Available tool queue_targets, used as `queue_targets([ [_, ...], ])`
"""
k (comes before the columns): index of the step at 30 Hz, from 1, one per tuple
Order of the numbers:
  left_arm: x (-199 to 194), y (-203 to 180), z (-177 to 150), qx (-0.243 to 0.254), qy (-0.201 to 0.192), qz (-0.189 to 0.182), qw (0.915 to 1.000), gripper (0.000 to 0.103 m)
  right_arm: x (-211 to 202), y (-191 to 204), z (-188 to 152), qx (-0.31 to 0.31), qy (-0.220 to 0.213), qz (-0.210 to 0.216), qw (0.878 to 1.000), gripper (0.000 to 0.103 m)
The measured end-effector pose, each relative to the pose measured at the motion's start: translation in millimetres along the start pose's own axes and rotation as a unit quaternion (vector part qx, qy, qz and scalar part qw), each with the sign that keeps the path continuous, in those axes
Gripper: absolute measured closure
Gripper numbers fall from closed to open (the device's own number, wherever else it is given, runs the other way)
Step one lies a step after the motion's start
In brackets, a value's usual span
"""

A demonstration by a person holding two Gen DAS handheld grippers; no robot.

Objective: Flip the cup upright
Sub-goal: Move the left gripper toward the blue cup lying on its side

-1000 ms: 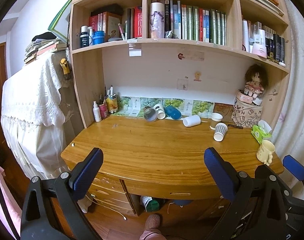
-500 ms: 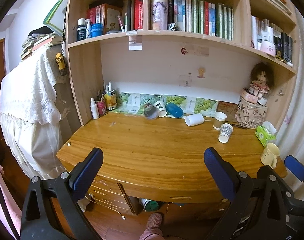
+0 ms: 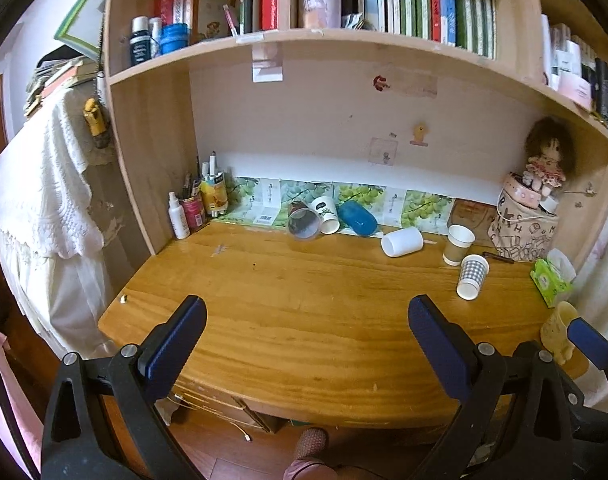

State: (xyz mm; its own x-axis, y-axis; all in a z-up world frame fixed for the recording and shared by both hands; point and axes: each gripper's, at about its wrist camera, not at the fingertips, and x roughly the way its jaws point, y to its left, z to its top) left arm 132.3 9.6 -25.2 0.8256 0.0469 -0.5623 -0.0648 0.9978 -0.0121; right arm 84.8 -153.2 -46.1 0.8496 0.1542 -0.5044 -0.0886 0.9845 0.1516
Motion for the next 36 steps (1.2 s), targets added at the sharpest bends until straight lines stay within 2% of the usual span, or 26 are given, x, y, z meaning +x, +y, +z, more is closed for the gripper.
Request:
queue_targets([
  [6, 38, 1, 30, -0.002, 0.02, 0.005, 0.9998, 0.002, 40, 2, 32, -0.006, 0.016, 0.006, 1.0, 0.017],
  [9, 62, 1, 43, 0.001, 0.041, 0.018, 0.999, 0.002, 59, 3, 45, -0.011, 0.022, 0.009, 1.0, 0.017],
  [20, 154, 3, 75, 0.005, 0.125, 0.024, 0.9919, 0.002, 148, 3, 90, 0.001, 0.067, 0.022, 0.997, 0.017],
  [25, 195, 4, 84, 0.014, 0.166, 0.015, 0.986, 0.002, 188, -2, 108, 0.014, 0.082, 0.018, 0.996, 0.017],
  [30, 242, 2, 89, 0.021, 0.213, -0.011, 0.9768, 0.002, 229, -10, 124, 0.024, 0.097, 0.007, 0.995, 0.017],
  [36, 287, -1, 100, 0.027, 0.234, -0.029, 0.9714, 0.002, 279, -26, 136, 0.036, 0.112, -0.013, 0.993, 0.017],
])
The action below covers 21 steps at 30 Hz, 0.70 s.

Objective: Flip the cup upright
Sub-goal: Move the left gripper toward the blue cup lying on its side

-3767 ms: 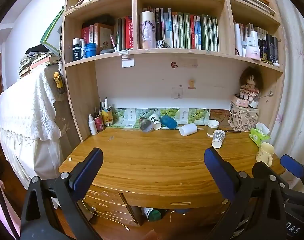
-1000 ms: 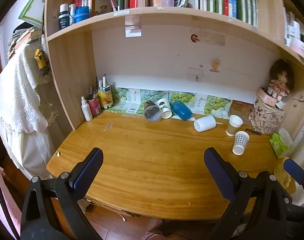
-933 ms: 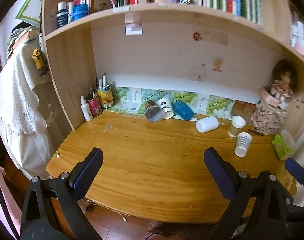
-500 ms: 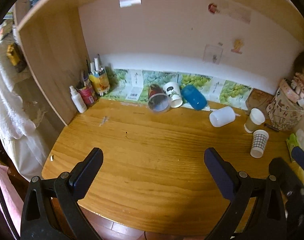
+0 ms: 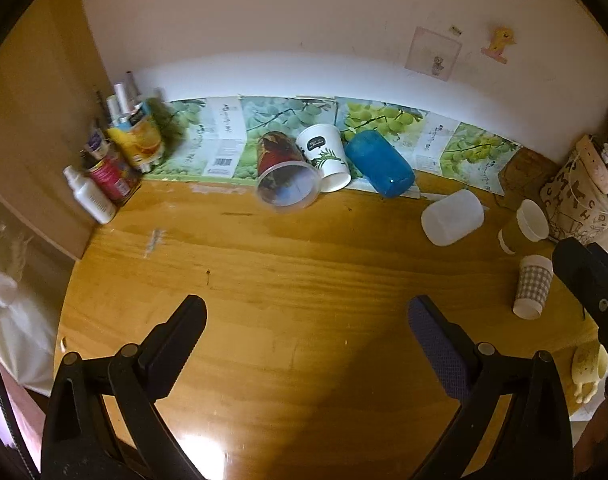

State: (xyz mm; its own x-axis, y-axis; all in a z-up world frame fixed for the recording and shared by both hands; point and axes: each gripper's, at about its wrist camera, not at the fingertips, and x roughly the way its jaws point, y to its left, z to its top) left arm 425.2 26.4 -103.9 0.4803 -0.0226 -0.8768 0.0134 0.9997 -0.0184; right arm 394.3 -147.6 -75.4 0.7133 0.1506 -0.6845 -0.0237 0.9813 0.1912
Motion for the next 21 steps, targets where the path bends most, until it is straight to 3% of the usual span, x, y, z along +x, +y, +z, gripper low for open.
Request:
queue_targets([
  [10, 50, -4, 42, -0.022, 0.046, -0.029, 0.9983, 0.002, 36, -25, 16, 0.001, 0.001, -0.027, 1.0, 0.017],
  [17, 65, -26, 66, -0.045, 0.056, -0.031, 0.9969, 0.002, 50, -47, 21, -0.01, 0.007, -0.019, 1.0, 0.017],
  [21, 71, -39, 76, -0.069, 0.073, -0.054, 0.9935, 0.002, 54, -59, 24, -0.031, 0.003, -0.008, 0.999, 0.017],
])
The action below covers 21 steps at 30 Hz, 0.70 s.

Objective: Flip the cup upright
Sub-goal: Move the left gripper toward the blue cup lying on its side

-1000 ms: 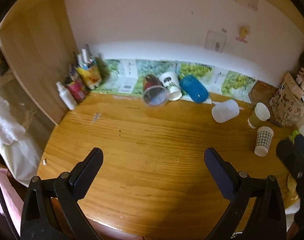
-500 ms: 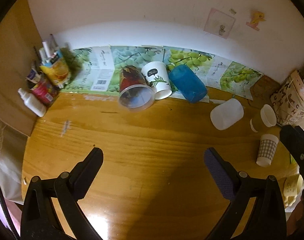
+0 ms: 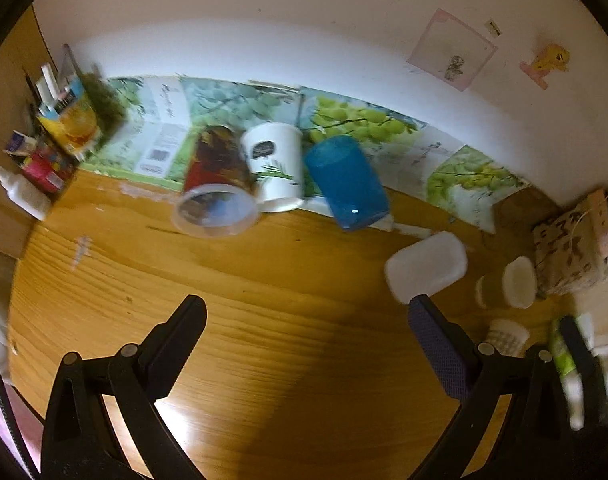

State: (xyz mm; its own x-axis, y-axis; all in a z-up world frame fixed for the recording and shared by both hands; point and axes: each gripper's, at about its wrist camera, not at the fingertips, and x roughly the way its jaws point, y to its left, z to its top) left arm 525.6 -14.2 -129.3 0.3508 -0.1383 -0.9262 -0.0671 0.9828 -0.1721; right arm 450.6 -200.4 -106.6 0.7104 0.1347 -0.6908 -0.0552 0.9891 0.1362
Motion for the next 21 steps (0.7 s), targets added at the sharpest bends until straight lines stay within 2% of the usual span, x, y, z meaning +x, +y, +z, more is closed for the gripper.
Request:
queue_targets([
  [3, 3, -11, 5, -0.02, -0.001, -0.008, 0.9998, 0.002, 5, -7, 0, -0.02, 0.003, 0.015, 1.0, 0.017],
  [8, 15, -27, 18, -0.037, -0.006, 0.005, 0.9993, 0.002, 11, -20, -4, -0.041, 0.0, 0.042, 0.998, 0.017],
  [16, 48, -34, 43, -0.075, 0.014, 0.018, 0.9969, 0.002, 21, -41, -7, -0.064, 0.0, 0.064, 0.996, 0.017],
  [21, 73, -31, 56, -0.107, 0.043, 0.015, 0.9932, 0.002, 32, -52, -10, -0.078, 0.008, 0.071, 0.994, 0.017],
])
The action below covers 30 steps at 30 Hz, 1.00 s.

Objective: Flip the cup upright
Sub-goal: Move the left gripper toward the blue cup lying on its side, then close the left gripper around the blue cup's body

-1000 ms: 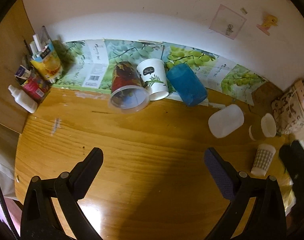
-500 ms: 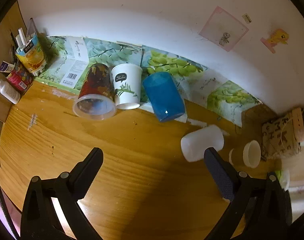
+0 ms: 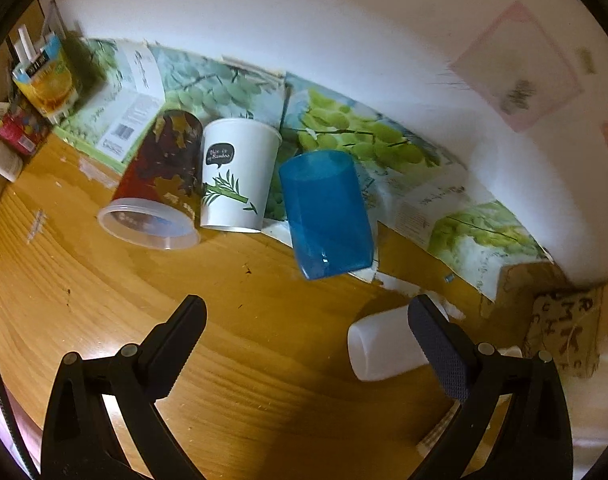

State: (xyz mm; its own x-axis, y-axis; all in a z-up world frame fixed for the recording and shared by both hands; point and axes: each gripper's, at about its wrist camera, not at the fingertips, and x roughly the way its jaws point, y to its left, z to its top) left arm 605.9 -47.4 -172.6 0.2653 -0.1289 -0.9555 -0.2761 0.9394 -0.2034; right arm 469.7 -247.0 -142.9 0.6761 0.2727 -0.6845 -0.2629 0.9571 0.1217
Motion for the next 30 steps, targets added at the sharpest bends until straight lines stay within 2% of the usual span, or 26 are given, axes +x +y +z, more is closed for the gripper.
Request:
queue_targets([
  [9, 39, -6, 25, -0.021, 0.046, -0.009, 0.9987, 0.002, 18, -16, -4, 0.004, 0.021, 0.005, 1.0, 0.017],
  [18, 68, -11, 38, -0.02, 0.076, 0.025, 0.9966, 0.002, 32, -24, 0, 0.007, 0.037, 0.02, 0.999, 0.017],
  [23, 77, -14, 43, -0.014, 0.076, 0.045, 0.996, 0.003, 38, -23, 1, 0.011, 0.046, 0.035, 0.998, 0.017],
  [30, 89, -18, 49, -0.018, 0.092, 0.03, 0.9952, 0.009, 42, -14, 3, 0.019, 0.055, 0.061, 0.996, 0.017],
])
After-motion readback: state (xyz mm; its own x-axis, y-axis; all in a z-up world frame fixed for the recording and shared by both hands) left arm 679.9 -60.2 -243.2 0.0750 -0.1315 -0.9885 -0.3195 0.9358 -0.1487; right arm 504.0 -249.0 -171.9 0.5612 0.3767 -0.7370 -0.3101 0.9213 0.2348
